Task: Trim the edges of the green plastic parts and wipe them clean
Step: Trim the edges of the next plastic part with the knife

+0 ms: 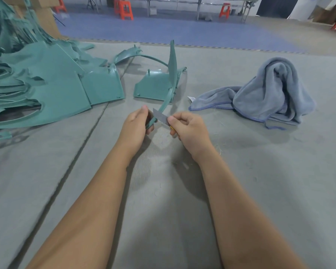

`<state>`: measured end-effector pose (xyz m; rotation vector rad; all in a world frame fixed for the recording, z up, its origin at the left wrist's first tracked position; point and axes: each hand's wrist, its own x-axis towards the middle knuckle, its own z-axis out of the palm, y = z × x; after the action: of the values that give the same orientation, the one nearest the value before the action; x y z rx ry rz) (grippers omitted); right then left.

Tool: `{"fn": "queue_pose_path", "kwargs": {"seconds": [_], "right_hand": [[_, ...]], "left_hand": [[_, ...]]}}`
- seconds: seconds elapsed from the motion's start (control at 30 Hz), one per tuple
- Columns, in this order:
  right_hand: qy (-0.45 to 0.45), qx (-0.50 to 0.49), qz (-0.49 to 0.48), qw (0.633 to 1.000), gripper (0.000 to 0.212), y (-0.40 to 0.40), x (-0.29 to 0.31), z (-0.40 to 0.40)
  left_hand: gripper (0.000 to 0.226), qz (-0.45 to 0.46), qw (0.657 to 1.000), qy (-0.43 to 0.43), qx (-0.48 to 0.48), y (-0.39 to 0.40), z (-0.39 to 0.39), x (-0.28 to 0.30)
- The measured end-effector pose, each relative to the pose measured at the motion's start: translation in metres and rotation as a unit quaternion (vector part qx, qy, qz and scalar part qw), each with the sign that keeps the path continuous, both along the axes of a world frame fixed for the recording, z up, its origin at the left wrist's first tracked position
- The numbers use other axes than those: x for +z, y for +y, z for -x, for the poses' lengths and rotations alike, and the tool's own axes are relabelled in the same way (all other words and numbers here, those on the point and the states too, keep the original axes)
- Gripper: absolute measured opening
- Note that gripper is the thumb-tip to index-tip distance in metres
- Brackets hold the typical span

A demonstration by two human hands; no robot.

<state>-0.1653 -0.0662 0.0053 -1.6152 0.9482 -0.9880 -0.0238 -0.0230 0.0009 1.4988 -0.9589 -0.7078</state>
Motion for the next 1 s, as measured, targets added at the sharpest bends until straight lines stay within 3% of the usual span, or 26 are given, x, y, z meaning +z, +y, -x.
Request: {"fn": "queue_pose_path", "kwargs": {"seconds": [0.23,0.4,0.57,0.83,1.0], "right_hand": [[0.029,0.007,-0.008,1.0,0.022,0.004,-0.005,-0.014],[0.038,0.003,-0.016,0.999,0.018,0.002,-0.006,-0.012],[0.021,-0.01,-0.022,0.999,0.019,0.002,-0.006,-0.012],[-0.076,-0.079,-0.061,0.992,0.027,-0.005,-0.006,-0.006],[-0.126,-0.126,-0.099,0.979,0.024,-0.009,-0.005,-0.008]], "left_hand": [[0.057,0.005,1.0,-0.015,-0.008,0.0,0.002,0.004],[0.041,0.014,1.0,0.023,-0.006,-0.002,0.003,0.005],[0.042,0.009,0.999,0.032,-0.004,-0.001,0.003,0.003],[0.048,0.001,1.0,-0.015,-0.002,-0.002,0.001,0.001],[0.036,-0.01,1.0,-0.027,-0.009,-0.001,0.002,0.002]]}}
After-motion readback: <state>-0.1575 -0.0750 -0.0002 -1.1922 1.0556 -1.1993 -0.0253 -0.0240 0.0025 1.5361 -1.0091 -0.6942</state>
